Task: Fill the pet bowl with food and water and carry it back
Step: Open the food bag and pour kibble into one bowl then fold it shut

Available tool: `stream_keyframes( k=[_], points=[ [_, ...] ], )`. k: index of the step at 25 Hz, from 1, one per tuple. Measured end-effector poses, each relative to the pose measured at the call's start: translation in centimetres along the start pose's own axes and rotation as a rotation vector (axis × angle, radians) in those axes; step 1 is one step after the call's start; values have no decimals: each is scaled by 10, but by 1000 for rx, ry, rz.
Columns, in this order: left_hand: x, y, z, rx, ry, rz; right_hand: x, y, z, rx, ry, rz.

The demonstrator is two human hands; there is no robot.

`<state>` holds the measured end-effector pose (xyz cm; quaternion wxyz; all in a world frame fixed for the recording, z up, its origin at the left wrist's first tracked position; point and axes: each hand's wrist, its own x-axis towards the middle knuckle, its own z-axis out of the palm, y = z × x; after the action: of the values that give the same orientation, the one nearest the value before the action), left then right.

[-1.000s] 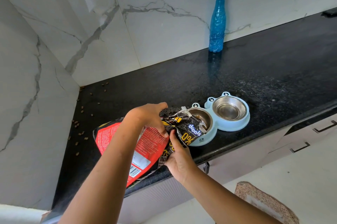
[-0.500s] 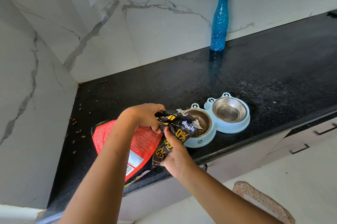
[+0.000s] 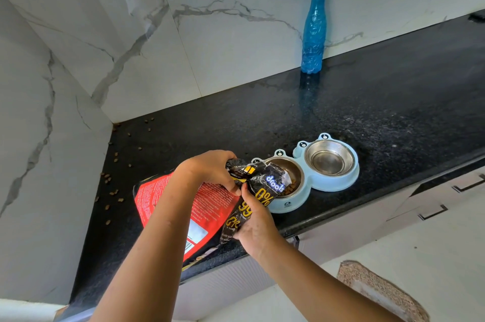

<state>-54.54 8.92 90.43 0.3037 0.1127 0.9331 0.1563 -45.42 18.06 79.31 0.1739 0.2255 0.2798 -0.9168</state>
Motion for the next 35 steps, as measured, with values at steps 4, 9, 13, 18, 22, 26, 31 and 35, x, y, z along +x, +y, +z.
stream_keyframes(
  k=[4, 9, 13, 18, 22, 26, 31, 35],
  points=[
    [5, 2, 4, 53, 17, 2, -4, -3, -3, 25, -20, 14],
    [9, -2, 6, 58, 27, 13, -3, -7, -8, 44, -75, 79],
    [11, -4, 4, 32, 17, 31, -6, -13, -12, 15, -60, 91],
    [11, -2, 3, 44, -25, 31, 2, -8, -18, -24, 66, 36],
    [11, -3, 0, 0, -19, 33, 5, -6, -23, -73, 85, 2],
    [9, -7, 3, -4, 64, 49, 9, -6, -19, -34, 83, 35],
    [14, -12, 6, -48, 23, 95, 6, -7, -16, 3, 66, 31],
    [14, -13, 8, -76, -14, 99, 4, -6, -16, 62, 50, 73]
  ],
)
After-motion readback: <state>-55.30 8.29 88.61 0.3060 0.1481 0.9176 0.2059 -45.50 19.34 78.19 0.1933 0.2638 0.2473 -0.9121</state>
